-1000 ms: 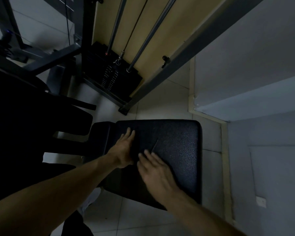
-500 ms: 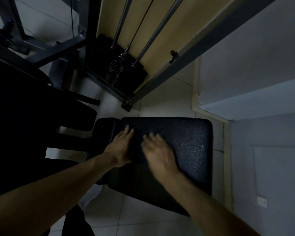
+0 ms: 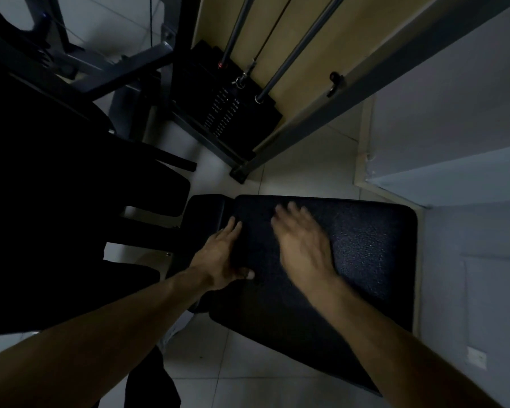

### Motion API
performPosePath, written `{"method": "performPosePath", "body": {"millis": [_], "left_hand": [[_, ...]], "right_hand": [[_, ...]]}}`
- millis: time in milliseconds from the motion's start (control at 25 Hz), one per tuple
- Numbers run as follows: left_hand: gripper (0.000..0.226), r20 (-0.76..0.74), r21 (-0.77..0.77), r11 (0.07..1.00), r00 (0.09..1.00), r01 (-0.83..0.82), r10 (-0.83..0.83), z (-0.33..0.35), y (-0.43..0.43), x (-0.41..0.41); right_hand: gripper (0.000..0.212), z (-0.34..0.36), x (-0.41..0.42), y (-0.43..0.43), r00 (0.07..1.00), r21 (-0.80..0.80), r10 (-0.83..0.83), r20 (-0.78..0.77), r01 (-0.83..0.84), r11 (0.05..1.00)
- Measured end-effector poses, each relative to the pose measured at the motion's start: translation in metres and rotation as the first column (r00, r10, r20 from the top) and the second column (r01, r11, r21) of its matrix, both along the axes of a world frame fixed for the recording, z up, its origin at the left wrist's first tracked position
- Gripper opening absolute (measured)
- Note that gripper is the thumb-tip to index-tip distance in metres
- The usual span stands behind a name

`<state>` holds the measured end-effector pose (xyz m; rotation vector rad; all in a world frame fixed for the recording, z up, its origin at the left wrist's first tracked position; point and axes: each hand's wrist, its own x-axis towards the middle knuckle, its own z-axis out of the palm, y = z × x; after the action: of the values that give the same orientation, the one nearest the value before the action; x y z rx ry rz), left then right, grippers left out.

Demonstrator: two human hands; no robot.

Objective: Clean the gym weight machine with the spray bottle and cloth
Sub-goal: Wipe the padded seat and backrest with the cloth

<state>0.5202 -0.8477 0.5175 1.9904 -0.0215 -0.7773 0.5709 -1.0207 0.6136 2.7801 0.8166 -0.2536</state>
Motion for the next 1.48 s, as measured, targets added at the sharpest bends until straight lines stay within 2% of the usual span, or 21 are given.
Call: {"method": "performPosePath", "body": {"millis": [120, 200, 240, 280, 360, 440, 480, 600, 720, 800, 920, 1000, 1080, 1200, 1240, 1320, 1360, 1480], "left_hand": [[0.122, 0.005, 0.031, 0.999, 0.999, 0.036, -0.036, 0.002, -0.001, 0.002], [0.121, 0.011, 0.032, 0.999, 0.999, 0.036, -0.036, 0.004, -0.001, 0.004], [0.121, 0.009, 0.024, 0.999, 1.000, 0.029, -0.030, 0.003, -0.001, 0.003], [0.120, 0.004, 0.017, 1.000, 1.000, 0.025, -0.025, 0.000, -0.001, 0.002], [0.120, -0.004, 0.012, 1.000, 1.000, -0.004, 0.004, -0.005, -0.002, -0.006], [0.120, -0.027, 0.053, 0.998, 0.999, -0.035, 0.037, -0.011, 0.001, -0.015], [0.121, -0.043, 0.089, 0.995, 0.998, -0.041, 0.045, -0.015, 0.005, -0.017], [0.122, -0.089, 0.145, 0.989, 0.996, 0.000, 0.013, -0.032, 0.019, -0.013], [0.121, -0.078, 0.125, 0.988, 0.994, 0.088, -0.079, -0.044, 0.023, -0.001], [0.116, -0.090, 0.101, 0.990, 0.992, 0.099, -0.090, -0.046, 0.021, 0.001], [0.112, -0.077, 0.088, 0.994, 0.995, 0.067, -0.061, -0.054, 0.020, -0.005], [0.112, -0.082, 0.076, 0.996, 0.996, 0.041, -0.035, -0.058, 0.021, -0.007], [0.108, -0.096, 0.045, 0.997, 0.993, 0.067, -0.062, -0.065, 0.025, -0.007], [0.087, -0.145, -0.080, 0.994, 0.986, 0.073, -0.083, -0.068, 0.027, -0.008], [0.093, -0.136, -0.060, 0.996, 0.988, 0.064, -0.072, -0.066, 0.029, -0.009], [0.108, -0.074, 0.050, 0.995, 0.994, 0.082, -0.078, -0.068, 0.027, -0.010], [0.110, -0.045, 0.067, 0.994, 0.996, 0.082, -0.080, -0.067, 0.027, -0.010], [0.108, -0.021, 0.075, 0.993, 0.996, 0.086, -0.085, -0.067, 0.028, -0.011]], "right_hand": [[0.047, 0.007, -0.083, -0.016, 0.963, 0.034, 0.228, -0.145, -0.225, 0.974], [0.040, 0.021, -0.080, -0.023, 0.919, 0.037, 0.334, -0.208, -0.334, 0.942], [0.041, 0.018, -0.057, -0.024, 0.916, 0.003, 0.352, -0.192, -0.358, 0.934], [0.045, 0.013, -0.030, -0.019, 0.936, -0.037, 0.316, -0.155, -0.325, 0.945], [0.049, -0.007, 0.026, 0.001, 0.991, -0.060, 0.118, -0.063, -0.121, 0.991], [0.046, -0.027, 0.047, 0.019, 0.997, -0.002, -0.054, -0.048, 0.054, 0.999], [0.046, -0.032, 0.038, 0.024, 0.996, 0.029, -0.065, -0.064, 0.067, 0.997], [0.060, -0.022, -0.033, 0.013, 0.960, -0.017, 0.098, -0.261, -0.106, 0.994], [0.056, -0.001, -0.055, -0.001, 0.878, -0.020, 0.251, -0.408, -0.283, 0.959], [0.053, -0.013, -0.012, 0.005, 0.909, -0.062, 0.267, -0.320, -0.301, 0.951], [0.047, -0.037, 0.051, 0.034, 0.987, -0.093, 0.027, -0.160, -0.043, 0.995], [0.051, -0.050, 0.051, 0.051, 0.983, -0.093, -0.111, -0.149, 0.098, 0.991], [0.062, -0.052, 0.012, 0.058, 0.964, -0.079, -0.029, -0.264, 0.008, 0.997], [0.053, -0.037, -0.051, 0.039, 0.876, 0.001, 0.199, -0.440, -0.221, 0.975], [0.053, -0.033, -0.052, 0.033, 0.853, -0.004, 0.245, -0.461, -0.278, 0.961], [0.052, -0.034, -0.020, 0.031, 0.856, -0.038, 0.318, -0.407, -0.364, 0.931], [0.054, -0.039, 0.003, 0.034, 0.875, -0.082, 0.299, -0.381, -0.354, 0.932], [0.049, -0.075, 0.061, 0.064, 0.978, -0.146, 0.101, -0.180, -0.129, 0.981]]}}
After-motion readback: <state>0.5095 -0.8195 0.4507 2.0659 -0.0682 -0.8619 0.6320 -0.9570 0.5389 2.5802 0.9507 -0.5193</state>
